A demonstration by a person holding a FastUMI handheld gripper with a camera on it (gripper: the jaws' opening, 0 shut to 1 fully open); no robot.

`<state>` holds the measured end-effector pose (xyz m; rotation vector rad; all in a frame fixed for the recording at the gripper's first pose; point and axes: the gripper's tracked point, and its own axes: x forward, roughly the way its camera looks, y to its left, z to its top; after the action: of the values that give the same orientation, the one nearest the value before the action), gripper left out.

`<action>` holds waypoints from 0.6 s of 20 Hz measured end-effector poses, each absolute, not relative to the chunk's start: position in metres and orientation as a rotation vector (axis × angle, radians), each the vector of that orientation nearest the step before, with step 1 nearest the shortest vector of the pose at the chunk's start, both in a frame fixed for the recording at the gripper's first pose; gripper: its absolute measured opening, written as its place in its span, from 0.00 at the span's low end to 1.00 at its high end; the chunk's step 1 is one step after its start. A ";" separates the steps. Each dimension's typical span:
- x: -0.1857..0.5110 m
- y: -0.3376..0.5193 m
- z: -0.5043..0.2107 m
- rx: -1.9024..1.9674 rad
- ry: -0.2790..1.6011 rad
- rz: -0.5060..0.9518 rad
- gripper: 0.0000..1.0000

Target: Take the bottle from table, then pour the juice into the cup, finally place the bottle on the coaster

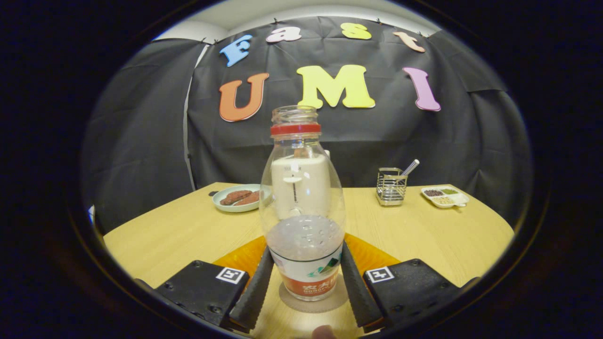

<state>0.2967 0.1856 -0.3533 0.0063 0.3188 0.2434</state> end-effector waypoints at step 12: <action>0.296 0.180 -0.351 0.008 0.309 0.224 0.96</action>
<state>0.2965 0.1799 -0.3515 0.0079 0.3085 0.2242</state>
